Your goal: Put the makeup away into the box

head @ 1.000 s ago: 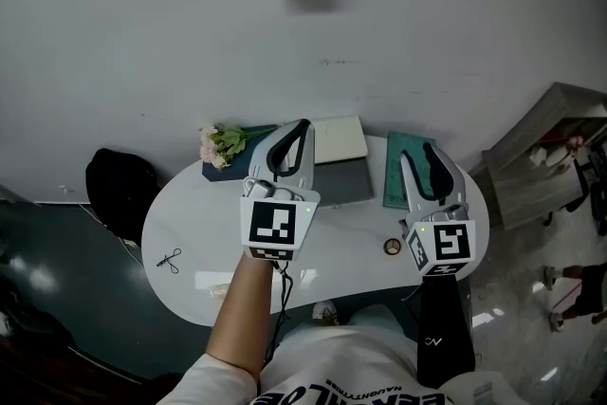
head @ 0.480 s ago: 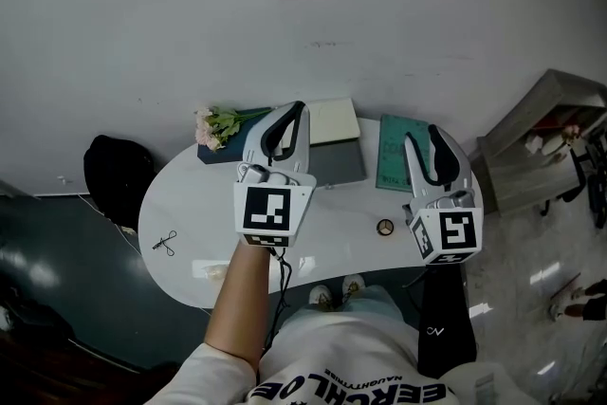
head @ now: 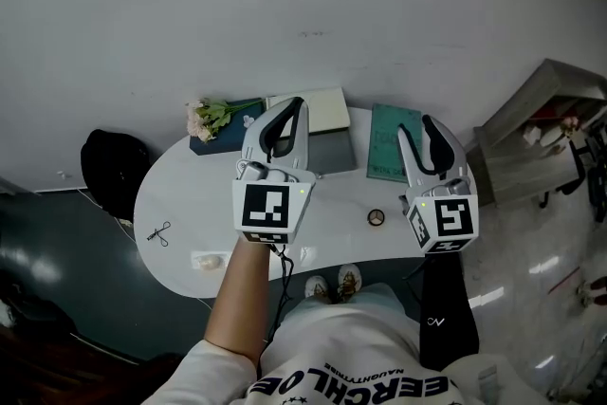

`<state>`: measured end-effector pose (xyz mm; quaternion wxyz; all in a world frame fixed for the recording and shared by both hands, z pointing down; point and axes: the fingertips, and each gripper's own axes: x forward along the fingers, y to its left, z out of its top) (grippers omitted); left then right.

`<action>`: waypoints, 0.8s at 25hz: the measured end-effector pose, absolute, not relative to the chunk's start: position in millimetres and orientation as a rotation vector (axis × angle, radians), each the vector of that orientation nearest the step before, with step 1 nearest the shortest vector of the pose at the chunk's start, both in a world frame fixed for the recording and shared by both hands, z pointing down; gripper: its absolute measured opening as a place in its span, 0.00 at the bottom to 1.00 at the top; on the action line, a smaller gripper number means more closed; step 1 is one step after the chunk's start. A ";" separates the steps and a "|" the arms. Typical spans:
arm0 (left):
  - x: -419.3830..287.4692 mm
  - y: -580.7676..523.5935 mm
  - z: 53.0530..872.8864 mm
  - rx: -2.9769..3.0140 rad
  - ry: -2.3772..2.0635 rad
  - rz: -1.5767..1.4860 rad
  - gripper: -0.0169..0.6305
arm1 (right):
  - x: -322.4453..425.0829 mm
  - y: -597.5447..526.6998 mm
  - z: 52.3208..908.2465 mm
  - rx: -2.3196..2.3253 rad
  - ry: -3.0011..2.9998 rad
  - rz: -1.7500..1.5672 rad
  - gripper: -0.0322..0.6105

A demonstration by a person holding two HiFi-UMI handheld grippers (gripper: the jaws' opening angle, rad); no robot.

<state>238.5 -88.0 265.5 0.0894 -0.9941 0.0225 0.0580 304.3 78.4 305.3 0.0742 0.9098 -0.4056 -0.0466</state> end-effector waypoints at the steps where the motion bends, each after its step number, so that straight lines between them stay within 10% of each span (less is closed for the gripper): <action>1: 239.2 -85.2 267.3 -2.958 0.066 0.171 0.03 | 306.0 78.5 314.0 2.723 -1.225 -0.110 0.37; 20: 236.6 -88.0 295.5 -2.934 0.157 0.085 0.03 | 275.4 95.3 610.2 2.365 -1.299 0.849 0.56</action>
